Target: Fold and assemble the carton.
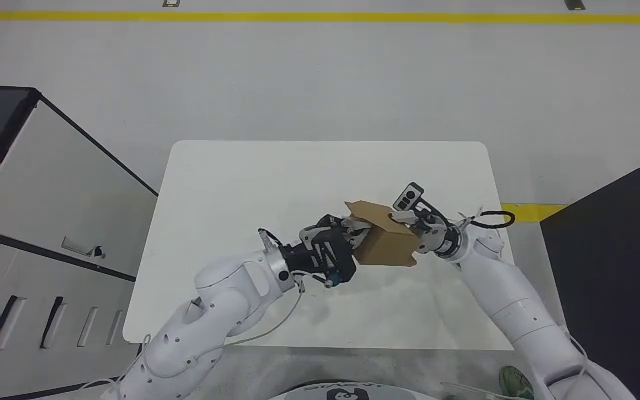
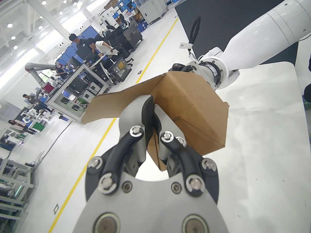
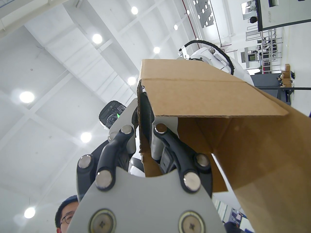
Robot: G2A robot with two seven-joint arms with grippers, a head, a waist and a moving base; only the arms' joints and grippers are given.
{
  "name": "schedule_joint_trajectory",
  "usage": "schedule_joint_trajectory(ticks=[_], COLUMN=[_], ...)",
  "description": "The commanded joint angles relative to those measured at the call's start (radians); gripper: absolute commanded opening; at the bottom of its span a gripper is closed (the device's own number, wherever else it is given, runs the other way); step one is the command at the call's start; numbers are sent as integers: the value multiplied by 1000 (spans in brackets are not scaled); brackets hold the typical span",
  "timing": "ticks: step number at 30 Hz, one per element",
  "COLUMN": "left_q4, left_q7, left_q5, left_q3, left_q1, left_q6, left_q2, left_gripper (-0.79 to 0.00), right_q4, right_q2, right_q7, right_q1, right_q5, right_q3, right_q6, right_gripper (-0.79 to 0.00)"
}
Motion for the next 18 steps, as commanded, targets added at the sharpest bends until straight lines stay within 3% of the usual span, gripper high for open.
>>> schedule_joint_trajectory(ticks=[1, 18], left_q4=[0, 9], left_q7=[3, 9], left_q5=[-2, -9], left_q3=[-2, 1], left_q1=[2, -7], left_q6=[-1, -11], left_q2=[0, 0], left_gripper=[-785, -785], right_q4=[2, 3], right_q2=[1, 6], right_q7=[0, 0], right_q1=[1, 5], right_q5=[0, 7], right_q3=[-1, -14], right_q6=[-4, -24], right_gripper=[-785, -785])
